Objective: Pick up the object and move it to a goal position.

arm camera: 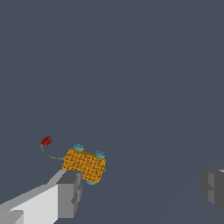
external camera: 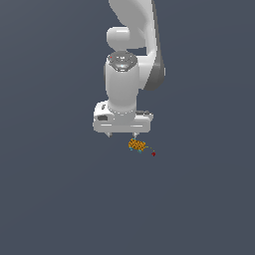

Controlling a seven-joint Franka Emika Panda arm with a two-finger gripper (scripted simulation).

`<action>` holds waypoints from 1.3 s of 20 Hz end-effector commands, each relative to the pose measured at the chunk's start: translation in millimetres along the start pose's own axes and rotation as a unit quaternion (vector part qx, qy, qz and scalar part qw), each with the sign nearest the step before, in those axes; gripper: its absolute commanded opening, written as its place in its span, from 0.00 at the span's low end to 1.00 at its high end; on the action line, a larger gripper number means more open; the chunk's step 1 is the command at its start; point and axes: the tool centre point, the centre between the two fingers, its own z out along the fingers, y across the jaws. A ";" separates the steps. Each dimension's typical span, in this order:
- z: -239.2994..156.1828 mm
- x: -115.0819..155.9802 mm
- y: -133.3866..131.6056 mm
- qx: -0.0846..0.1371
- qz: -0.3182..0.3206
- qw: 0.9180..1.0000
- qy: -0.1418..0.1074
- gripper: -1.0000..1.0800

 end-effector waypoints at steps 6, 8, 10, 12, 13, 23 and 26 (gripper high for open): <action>5.7 -3.2 -6.5 0.005 -0.009 1.000 -0.006 0.96; 9.9 -5.6 -11.4 0.008 -0.015 1.000 -0.010 0.96; 12.3 -7.1 -14.2 0.010 -0.018 1.000 -0.013 0.96; 12.7 -7.5 -15.1 0.011 -0.019 1.000 -0.013 0.96; 12.5 -7.3 -14.5 0.011 -0.018 1.000 -0.013 0.96; 20.3 -9.1 -19.5 0.010 -0.058 0.998 -0.013 0.96; 25.7 -10.6 -23.1 0.009 -0.086 0.996 -0.014 0.96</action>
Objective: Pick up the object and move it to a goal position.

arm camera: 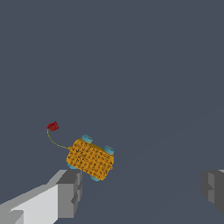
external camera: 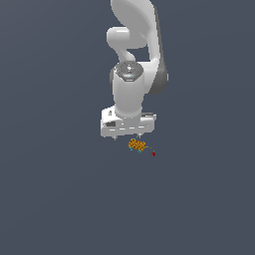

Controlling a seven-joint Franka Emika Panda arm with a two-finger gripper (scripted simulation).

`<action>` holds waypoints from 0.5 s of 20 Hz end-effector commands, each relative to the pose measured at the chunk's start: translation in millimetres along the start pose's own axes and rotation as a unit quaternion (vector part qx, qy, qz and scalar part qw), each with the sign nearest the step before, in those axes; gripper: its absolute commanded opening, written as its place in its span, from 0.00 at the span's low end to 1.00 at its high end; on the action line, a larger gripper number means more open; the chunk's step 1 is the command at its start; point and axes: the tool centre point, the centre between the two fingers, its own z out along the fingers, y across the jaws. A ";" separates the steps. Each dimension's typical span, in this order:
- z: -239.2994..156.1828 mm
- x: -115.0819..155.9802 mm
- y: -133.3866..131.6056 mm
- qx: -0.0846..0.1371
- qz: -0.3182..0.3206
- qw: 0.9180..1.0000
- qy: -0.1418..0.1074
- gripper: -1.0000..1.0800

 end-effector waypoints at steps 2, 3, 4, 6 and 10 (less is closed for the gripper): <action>7.3 -1.1 -5.0 -0.001 -0.036 0.999 -0.001 0.96; 9.7 -1.5 -6.7 -0.001 -0.049 0.999 -0.001 0.96; 12.3 -1.9 -8.6 -0.001 -0.062 0.998 -0.001 0.96; 17.9 -2.9 -12.7 -0.002 -0.091 0.996 -0.002 0.96; 30.3 -5.4 -22.1 -0.002 -0.156 0.988 -0.003 0.96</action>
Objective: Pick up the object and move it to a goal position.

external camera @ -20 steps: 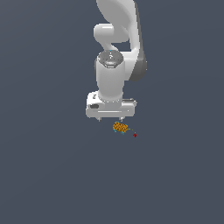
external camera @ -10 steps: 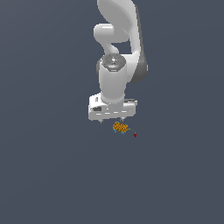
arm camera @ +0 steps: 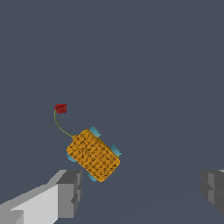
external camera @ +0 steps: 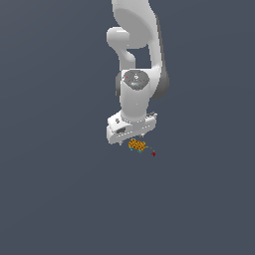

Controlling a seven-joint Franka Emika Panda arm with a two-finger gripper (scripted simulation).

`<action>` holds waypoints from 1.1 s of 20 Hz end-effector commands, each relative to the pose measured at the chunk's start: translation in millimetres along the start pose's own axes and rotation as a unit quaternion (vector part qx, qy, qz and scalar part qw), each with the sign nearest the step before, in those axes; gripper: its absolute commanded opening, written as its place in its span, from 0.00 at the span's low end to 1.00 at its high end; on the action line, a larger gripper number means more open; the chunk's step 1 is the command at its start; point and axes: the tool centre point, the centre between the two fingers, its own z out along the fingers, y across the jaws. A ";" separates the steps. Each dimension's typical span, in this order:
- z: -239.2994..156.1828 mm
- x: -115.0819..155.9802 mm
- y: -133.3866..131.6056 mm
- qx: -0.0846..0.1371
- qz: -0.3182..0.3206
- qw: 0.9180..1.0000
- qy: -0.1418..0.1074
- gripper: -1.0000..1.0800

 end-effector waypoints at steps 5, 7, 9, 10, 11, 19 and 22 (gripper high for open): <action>19.8 -0.1 -16.8 0.001 -0.108 0.994 -0.001 0.96; 25.7 -0.3 -22.2 0.001 -0.141 0.990 -0.001 0.96; 31.6 -0.5 -27.8 0.002 -0.174 0.985 -0.001 0.96; 34.4 -0.7 -30.6 0.002 -0.190 0.982 0.000 0.96; 37.3 -0.8 -33.4 0.002 -0.206 0.978 0.000 0.96; 57.1 -2.3 -54.8 0.006 -0.322 0.947 0.003 0.96; 62.1 -2.9 -60.7 0.007 -0.353 0.936 0.004 0.96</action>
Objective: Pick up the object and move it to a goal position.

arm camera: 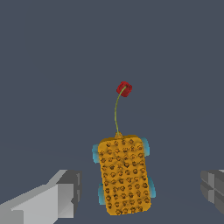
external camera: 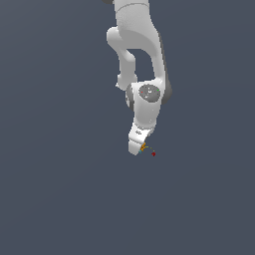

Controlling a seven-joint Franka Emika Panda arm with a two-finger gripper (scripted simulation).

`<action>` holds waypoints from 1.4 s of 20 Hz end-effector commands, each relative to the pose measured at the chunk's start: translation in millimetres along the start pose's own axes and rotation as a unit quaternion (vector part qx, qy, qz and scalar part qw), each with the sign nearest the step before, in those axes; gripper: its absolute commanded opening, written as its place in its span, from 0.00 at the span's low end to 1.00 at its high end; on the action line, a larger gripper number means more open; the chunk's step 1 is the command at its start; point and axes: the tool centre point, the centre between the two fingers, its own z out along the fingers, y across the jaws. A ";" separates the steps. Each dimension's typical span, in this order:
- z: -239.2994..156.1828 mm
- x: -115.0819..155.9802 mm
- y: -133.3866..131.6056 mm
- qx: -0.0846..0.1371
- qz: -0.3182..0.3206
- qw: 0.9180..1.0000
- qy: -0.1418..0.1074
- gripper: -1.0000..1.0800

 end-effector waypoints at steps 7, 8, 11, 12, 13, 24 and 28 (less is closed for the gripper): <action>9.6 6.4 -9.5 0.001 -0.062 0.998 0.003 0.96; 10.0 6.7 -10.0 0.001 -0.065 0.998 0.004 0.96; 10.6 7.1 -10.6 0.001 -0.069 0.998 0.004 0.96; 10.3 6.9 -10.3 0.002 -0.067 0.998 0.004 0.96; 10.7 6.8 -10.3 0.002 -0.067 0.998 0.004 0.96; 50.6 6.6 -11.6 0.002 -0.069 0.998 0.004 0.96; 59.8 7.0 -11.2 0.002 -0.069 0.998 0.004 0.96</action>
